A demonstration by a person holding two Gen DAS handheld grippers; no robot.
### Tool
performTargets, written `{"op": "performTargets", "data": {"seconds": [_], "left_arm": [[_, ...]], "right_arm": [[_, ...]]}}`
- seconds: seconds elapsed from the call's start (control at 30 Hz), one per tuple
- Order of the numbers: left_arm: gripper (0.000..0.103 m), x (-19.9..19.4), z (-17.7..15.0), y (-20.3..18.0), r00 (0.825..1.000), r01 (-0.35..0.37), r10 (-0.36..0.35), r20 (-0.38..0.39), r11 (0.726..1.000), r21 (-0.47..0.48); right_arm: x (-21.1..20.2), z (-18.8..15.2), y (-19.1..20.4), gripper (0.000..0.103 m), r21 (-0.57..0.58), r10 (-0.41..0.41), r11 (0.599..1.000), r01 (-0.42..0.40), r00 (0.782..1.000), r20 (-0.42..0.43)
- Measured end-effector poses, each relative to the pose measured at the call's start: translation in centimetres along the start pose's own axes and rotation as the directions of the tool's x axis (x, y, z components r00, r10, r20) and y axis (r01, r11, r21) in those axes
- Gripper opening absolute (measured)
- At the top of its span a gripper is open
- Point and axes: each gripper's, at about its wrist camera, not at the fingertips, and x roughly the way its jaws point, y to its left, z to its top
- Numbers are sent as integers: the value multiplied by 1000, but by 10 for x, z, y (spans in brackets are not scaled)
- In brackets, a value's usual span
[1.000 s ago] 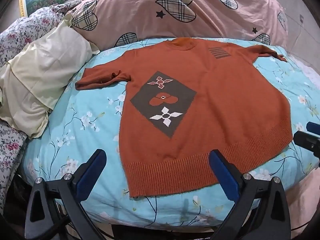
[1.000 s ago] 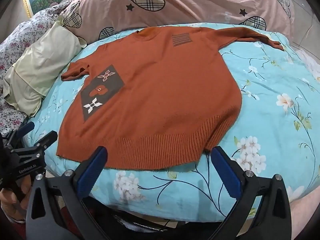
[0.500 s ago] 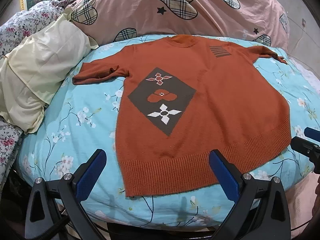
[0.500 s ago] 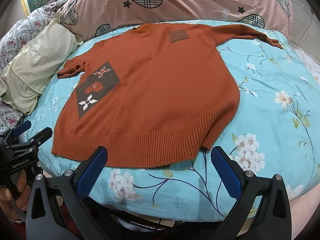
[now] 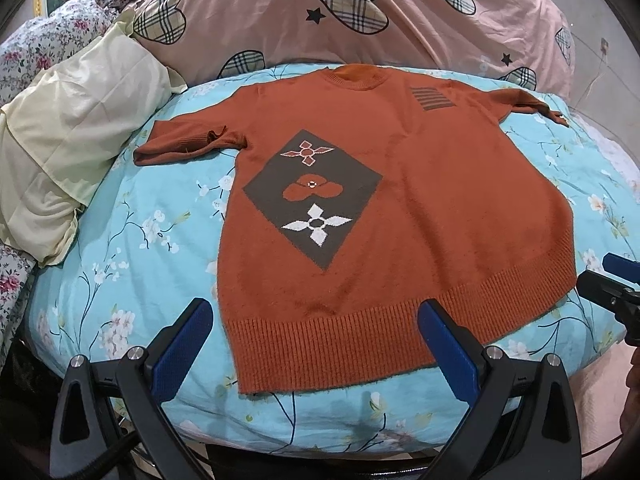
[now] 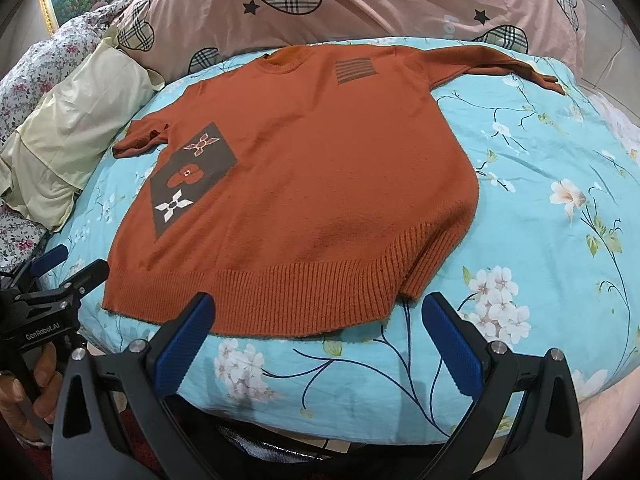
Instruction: Fold small clothes
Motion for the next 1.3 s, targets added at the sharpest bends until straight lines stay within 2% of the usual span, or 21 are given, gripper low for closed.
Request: {"op": "performTargets", "data": {"seconds": [1.3], "left_arm": [[103, 13, 10, -5, 1000, 7, -8, -21, 1000, -5]], "right_arm": [[3, 12, -7, 103, 19, 68, 997, -68, 998, 16]]}}
